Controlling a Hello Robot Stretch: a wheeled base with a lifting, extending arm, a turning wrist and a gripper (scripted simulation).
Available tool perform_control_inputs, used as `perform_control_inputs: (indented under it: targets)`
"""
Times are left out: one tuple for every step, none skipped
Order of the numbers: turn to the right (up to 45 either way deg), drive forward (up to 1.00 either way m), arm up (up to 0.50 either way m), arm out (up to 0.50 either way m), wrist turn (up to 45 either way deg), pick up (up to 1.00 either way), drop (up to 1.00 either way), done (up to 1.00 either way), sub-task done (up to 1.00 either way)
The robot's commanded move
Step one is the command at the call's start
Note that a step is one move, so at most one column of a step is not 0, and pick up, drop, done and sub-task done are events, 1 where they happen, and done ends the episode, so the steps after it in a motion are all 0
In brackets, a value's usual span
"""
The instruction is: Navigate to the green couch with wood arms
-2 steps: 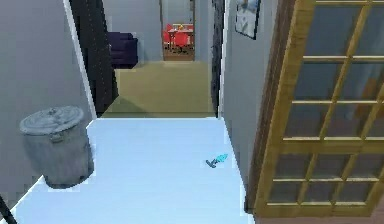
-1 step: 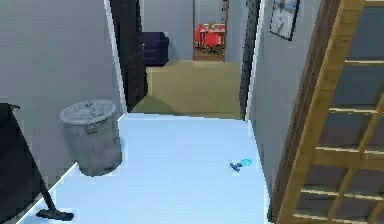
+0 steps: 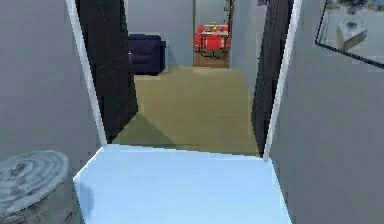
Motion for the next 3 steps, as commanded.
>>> perform_control_inputs:
  targets:
    - [-3.0,0.00,0.00,0.00,0.0,0.00,0.00,0.00,0.00]
    - [-45.0,0.00,0.00,0.00,0.0,0.00,0.00,0.00,0.00]
    - [-45.0,0.00,0.00,0.00,0.0,0.00,0.00,0.00,0.00]
